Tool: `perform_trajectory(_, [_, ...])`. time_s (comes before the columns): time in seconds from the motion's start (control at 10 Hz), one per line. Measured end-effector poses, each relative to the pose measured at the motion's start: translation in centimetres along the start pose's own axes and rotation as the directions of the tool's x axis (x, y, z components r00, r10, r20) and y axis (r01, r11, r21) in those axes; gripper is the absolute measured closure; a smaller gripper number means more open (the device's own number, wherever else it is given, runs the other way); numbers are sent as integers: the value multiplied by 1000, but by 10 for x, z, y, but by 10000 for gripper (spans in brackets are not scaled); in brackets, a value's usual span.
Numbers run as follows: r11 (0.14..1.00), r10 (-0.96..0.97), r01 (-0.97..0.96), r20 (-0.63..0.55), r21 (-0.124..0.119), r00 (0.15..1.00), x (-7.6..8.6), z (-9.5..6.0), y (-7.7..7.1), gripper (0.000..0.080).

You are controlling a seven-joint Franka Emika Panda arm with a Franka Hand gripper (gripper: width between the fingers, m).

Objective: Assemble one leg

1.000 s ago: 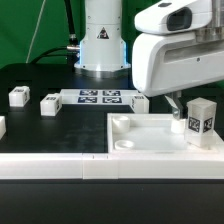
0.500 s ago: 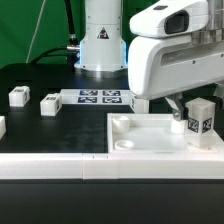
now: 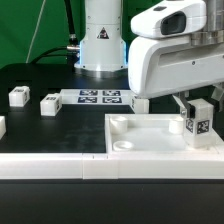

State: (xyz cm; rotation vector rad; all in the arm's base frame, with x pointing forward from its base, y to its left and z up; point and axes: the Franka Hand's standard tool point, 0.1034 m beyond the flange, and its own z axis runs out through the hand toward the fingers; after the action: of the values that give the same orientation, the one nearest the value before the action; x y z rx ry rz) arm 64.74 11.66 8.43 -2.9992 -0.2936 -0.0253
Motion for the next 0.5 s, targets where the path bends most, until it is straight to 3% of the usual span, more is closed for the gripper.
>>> perform_trajectory(0.2, [945, 328, -328, -15, 0, 945, 0, 0, 4, 509])
perform_trajectory(0.5, [771, 637, -637, -18, 8, 771, 0, 0, 8, 508])
